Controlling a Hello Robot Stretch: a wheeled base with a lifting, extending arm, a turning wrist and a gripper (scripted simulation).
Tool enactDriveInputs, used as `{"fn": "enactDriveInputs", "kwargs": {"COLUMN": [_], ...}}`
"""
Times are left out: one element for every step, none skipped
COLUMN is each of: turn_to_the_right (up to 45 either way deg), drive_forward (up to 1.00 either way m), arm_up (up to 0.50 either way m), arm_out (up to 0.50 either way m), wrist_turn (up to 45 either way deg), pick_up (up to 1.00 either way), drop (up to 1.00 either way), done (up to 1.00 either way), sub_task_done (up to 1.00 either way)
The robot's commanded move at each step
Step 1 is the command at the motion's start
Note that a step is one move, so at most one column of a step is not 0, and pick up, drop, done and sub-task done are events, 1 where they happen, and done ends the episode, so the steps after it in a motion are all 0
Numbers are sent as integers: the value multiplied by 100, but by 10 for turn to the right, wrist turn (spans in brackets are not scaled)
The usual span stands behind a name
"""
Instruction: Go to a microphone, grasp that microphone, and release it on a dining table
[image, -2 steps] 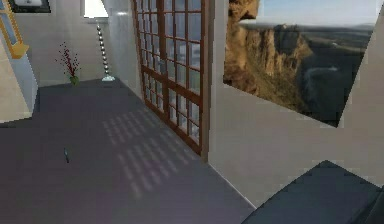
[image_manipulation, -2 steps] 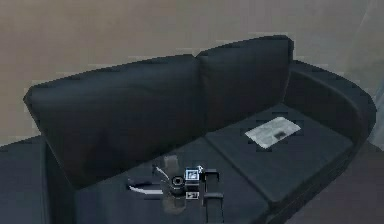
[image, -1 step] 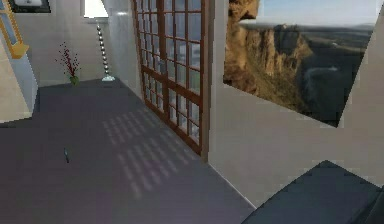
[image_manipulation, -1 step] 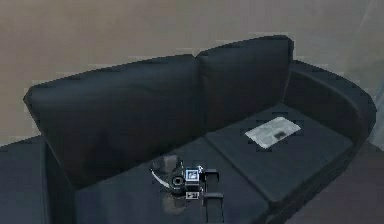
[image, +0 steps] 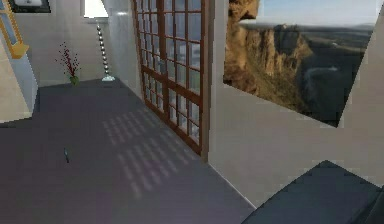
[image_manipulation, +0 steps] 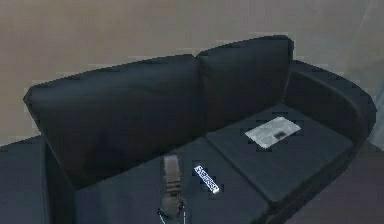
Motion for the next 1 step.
{"fn": "enactDriveInputs", "kwargs": {"turn_to_the_right": [0], "drive_forward": [0], "arm_up": [0], "arm_out": [0], "wrist_turn": [0], "pick_up": [100], "drop": [0], "done": [0], "sub_task_done": [0]}}
